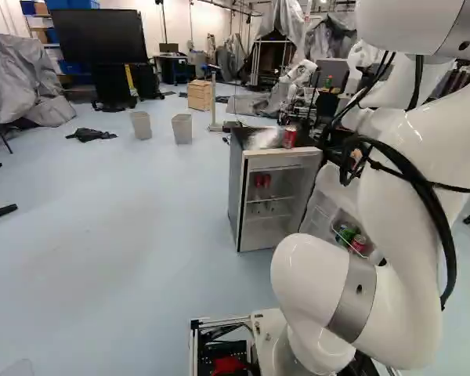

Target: Grab a drink from the fridge

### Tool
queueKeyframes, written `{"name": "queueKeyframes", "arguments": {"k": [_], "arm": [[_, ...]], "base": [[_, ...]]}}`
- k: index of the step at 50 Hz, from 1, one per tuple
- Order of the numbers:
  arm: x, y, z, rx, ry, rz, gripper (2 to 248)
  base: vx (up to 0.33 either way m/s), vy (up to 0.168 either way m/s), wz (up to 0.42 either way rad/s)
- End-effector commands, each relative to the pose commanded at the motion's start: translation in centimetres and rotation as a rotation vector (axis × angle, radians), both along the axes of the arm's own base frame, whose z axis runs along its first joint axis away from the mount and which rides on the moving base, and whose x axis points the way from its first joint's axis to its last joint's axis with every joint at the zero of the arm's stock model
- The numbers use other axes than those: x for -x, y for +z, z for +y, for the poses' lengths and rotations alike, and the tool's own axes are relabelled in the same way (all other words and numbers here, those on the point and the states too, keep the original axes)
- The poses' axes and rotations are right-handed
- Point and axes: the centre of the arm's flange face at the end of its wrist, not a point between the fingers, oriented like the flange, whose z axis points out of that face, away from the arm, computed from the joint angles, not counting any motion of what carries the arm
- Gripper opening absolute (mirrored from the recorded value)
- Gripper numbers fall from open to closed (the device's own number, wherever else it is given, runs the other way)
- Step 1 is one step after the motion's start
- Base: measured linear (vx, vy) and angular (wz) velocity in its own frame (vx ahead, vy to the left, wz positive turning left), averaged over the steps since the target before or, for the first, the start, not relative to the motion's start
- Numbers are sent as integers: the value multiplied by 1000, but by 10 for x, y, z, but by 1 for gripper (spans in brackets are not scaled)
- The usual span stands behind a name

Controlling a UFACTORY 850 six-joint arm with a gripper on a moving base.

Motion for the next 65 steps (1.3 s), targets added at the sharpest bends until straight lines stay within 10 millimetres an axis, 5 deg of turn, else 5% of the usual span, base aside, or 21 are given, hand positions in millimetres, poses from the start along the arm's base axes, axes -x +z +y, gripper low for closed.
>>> {"name": "queueKeyframes", "arguments": {"k": [44,65], "arm": [[2,-3,-62,-241,-144,21,247],[-15,-8,-96,-270,-149,28,247]], "base": [[0,0,0],[0,0,0]]}}
